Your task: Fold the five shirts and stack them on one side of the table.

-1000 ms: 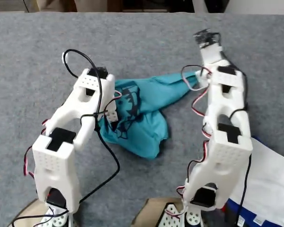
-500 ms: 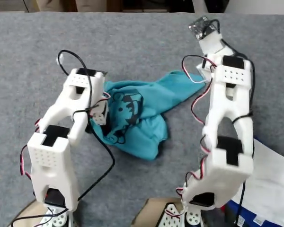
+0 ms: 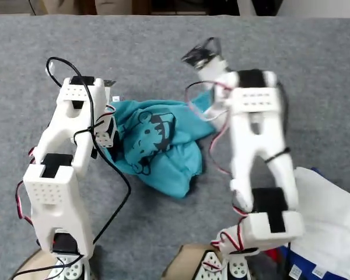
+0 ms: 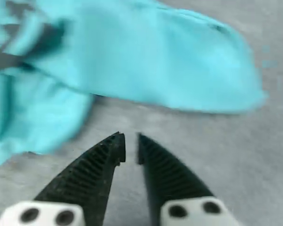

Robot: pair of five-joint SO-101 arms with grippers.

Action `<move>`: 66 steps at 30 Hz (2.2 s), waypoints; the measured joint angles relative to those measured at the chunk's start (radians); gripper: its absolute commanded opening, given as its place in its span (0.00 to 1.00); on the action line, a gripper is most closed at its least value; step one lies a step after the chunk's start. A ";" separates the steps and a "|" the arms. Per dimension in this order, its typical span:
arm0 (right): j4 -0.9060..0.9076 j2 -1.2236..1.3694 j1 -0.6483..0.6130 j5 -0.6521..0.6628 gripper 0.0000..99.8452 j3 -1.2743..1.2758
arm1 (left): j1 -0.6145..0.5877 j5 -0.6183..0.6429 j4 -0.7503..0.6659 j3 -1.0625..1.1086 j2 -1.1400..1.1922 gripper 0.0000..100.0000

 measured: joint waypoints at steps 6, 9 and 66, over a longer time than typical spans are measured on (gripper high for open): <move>-0.008 0.184 -0.180 -0.031 0.19 0.012 | -0.091 -0.058 0.000 0.000 0.000 0.19; -0.015 0.273 -0.195 -0.049 0.19 0.012 | -0.127 -0.064 0.000 0.000 0.000 0.19; -0.081 0.213 -0.258 -0.178 0.04 0.201 | 0.126 0.319 -0.377 0.423 -0.199 0.14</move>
